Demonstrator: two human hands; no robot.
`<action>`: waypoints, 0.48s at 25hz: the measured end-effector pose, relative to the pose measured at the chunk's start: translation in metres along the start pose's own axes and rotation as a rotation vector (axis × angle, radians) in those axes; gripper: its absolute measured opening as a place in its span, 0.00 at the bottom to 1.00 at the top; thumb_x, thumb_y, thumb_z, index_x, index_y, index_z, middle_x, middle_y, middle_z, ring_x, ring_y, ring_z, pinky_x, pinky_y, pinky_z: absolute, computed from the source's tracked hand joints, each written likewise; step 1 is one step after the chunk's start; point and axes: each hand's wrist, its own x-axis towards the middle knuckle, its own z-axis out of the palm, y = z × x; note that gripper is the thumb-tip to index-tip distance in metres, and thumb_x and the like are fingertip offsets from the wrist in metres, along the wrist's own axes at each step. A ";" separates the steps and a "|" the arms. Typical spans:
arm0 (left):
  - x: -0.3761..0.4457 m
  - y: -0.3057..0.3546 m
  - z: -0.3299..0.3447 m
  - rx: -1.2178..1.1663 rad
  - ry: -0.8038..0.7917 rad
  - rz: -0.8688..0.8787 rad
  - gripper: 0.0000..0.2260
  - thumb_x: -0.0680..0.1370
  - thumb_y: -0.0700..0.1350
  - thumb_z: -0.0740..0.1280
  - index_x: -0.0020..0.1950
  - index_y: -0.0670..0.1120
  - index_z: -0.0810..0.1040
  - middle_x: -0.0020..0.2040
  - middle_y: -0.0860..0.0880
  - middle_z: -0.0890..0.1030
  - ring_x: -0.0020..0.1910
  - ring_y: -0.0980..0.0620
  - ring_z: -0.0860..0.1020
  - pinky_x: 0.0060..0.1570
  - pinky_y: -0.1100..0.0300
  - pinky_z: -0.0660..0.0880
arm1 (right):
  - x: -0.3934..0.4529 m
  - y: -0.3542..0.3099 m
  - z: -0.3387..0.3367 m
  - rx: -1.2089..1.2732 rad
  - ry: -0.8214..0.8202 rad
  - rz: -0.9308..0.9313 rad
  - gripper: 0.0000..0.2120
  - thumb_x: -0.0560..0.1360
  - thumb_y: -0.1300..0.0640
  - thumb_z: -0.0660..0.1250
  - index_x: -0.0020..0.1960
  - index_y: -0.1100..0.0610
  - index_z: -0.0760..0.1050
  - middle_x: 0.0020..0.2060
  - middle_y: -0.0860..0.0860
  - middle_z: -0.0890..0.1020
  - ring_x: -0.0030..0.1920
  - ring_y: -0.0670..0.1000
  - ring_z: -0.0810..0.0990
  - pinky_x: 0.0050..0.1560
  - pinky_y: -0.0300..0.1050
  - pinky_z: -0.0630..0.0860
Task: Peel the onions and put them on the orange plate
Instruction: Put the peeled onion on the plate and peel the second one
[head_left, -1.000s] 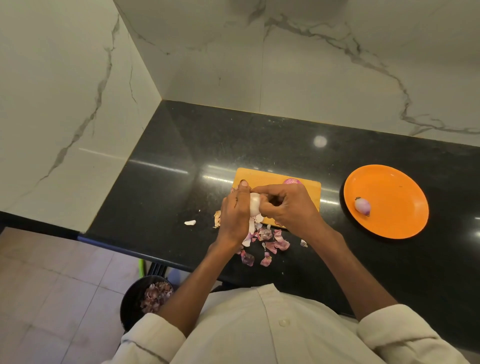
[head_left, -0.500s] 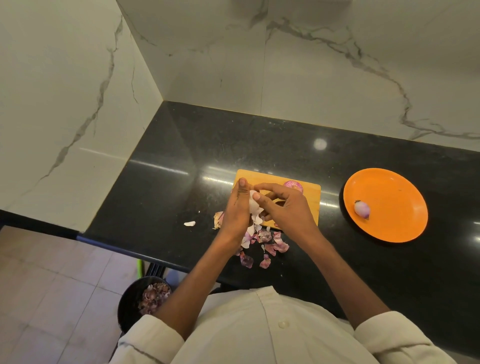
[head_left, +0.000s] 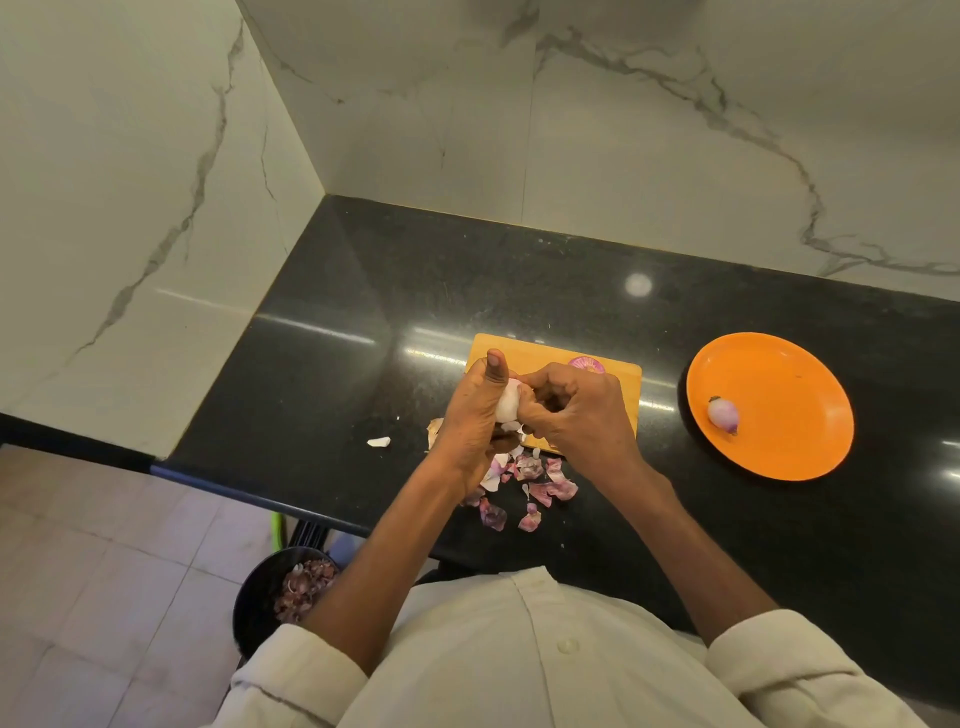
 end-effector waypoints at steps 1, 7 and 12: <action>0.000 -0.001 0.000 -0.017 -0.003 -0.006 0.30 0.75 0.68 0.60 0.58 0.42 0.74 0.38 0.48 0.82 0.28 0.57 0.78 0.22 0.67 0.70 | 0.000 -0.001 -0.001 0.027 0.004 0.025 0.04 0.79 0.61 0.74 0.53 0.58 0.85 0.38 0.49 0.86 0.33 0.48 0.85 0.34 0.46 0.83; 0.002 -0.004 -0.004 -0.072 0.057 -0.037 0.25 0.85 0.65 0.56 0.55 0.44 0.75 0.36 0.45 0.80 0.25 0.57 0.74 0.21 0.66 0.68 | -0.003 -0.006 -0.004 0.397 0.015 0.255 0.06 0.82 0.61 0.70 0.55 0.58 0.86 0.42 0.52 0.88 0.41 0.53 0.88 0.39 0.44 0.85; 0.003 -0.005 -0.003 -0.081 0.076 -0.062 0.27 0.85 0.65 0.56 0.62 0.45 0.80 0.49 0.44 0.85 0.43 0.51 0.82 0.36 0.61 0.76 | -0.002 -0.010 -0.001 0.402 -0.012 0.307 0.08 0.80 0.54 0.73 0.59 0.49 0.84 0.51 0.49 0.87 0.48 0.49 0.87 0.41 0.42 0.84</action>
